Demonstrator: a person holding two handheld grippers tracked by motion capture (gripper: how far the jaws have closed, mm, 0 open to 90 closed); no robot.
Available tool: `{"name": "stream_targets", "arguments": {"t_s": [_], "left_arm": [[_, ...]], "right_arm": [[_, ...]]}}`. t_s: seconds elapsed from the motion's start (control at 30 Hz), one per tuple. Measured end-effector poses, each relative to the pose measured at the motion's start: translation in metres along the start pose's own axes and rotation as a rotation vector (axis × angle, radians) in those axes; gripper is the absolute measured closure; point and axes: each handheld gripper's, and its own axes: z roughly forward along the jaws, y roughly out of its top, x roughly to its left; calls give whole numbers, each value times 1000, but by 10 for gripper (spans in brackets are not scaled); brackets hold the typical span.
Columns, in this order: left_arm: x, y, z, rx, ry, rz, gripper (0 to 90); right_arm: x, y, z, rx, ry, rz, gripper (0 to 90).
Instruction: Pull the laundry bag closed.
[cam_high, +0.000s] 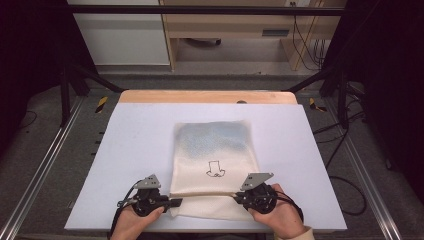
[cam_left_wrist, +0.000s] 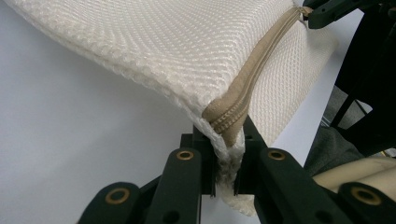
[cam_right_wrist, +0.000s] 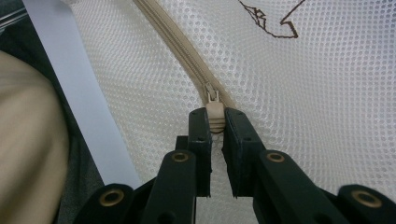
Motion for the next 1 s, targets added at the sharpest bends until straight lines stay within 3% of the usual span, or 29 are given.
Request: {"name": "stream_targets", "arguments": {"t_s": [1.0], "left_arm": [[0,0,0,-2,2,-1,824]], "right_arm": [[-2,-2,0,-8,2,10,820]]}}
